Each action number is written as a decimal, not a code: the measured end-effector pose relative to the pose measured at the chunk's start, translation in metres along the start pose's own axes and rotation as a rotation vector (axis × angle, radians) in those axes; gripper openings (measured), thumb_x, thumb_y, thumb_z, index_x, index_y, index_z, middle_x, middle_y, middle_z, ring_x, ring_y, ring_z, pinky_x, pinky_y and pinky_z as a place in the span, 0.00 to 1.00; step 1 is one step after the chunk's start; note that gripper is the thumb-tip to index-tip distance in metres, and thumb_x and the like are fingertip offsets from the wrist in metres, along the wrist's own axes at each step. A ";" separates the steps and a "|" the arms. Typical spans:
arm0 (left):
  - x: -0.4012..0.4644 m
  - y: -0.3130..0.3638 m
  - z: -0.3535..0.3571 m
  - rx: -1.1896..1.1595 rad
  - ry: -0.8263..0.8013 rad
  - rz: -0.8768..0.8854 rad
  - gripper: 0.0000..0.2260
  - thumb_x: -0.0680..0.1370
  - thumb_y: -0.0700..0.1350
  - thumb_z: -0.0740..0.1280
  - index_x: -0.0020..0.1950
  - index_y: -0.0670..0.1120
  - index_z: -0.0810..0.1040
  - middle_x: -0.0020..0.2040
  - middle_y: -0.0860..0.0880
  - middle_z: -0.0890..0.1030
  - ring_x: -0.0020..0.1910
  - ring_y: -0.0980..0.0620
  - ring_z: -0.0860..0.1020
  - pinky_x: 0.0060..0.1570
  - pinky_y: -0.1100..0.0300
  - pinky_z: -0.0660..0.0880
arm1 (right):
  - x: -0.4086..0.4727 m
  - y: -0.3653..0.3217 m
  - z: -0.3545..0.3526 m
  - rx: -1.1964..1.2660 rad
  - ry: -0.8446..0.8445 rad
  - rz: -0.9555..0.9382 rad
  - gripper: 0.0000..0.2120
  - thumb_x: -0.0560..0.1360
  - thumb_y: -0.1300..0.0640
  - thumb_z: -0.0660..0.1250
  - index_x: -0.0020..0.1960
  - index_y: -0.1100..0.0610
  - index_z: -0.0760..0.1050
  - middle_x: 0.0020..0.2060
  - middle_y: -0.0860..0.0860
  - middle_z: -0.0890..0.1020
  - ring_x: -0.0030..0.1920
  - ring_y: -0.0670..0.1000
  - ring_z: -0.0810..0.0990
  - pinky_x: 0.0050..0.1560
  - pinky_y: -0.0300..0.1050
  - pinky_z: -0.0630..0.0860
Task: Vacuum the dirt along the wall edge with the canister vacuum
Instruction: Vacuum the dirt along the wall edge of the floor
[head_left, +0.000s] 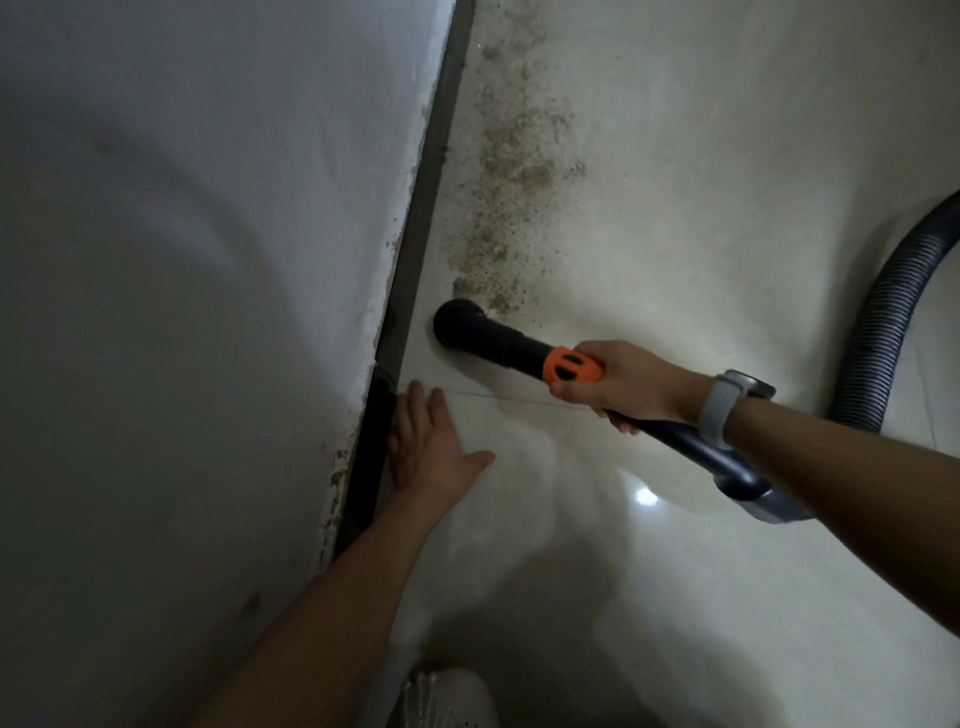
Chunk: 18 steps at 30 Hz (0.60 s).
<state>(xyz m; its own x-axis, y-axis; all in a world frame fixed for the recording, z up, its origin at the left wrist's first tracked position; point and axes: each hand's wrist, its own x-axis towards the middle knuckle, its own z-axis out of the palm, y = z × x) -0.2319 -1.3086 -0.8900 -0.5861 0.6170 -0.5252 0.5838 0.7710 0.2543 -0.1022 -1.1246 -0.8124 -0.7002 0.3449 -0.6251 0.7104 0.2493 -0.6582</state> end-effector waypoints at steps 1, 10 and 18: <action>0.005 0.002 -0.002 -0.003 -0.001 0.002 0.47 0.72 0.61 0.68 0.78 0.44 0.43 0.78 0.45 0.39 0.76 0.45 0.39 0.73 0.48 0.46 | 0.007 -0.004 -0.005 0.016 0.032 0.001 0.10 0.74 0.48 0.67 0.44 0.52 0.70 0.27 0.51 0.76 0.20 0.50 0.72 0.22 0.40 0.70; 0.041 0.018 -0.022 0.019 -0.112 -0.025 0.58 0.67 0.60 0.74 0.76 0.40 0.35 0.77 0.43 0.35 0.76 0.46 0.35 0.73 0.52 0.40 | 0.010 -0.003 -0.003 -0.062 -0.050 -0.029 0.09 0.72 0.44 0.68 0.45 0.47 0.71 0.28 0.48 0.77 0.20 0.47 0.74 0.23 0.36 0.71; 0.044 0.021 -0.029 0.070 -0.176 -0.013 0.59 0.67 0.61 0.74 0.75 0.37 0.33 0.75 0.40 0.30 0.75 0.44 0.32 0.73 0.53 0.39 | 0.083 -0.036 -0.053 0.046 0.099 -0.029 0.09 0.75 0.48 0.67 0.46 0.53 0.71 0.28 0.51 0.76 0.19 0.47 0.72 0.22 0.39 0.71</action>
<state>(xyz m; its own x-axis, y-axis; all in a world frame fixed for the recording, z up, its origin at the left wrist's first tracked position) -0.2618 -1.2606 -0.8845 -0.4896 0.5654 -0.6637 0.6186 0.7618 0.1926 -0.1817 -1.0570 -0.8183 -0.7080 0.4269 -0.5626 0.6846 0.2190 -0.6953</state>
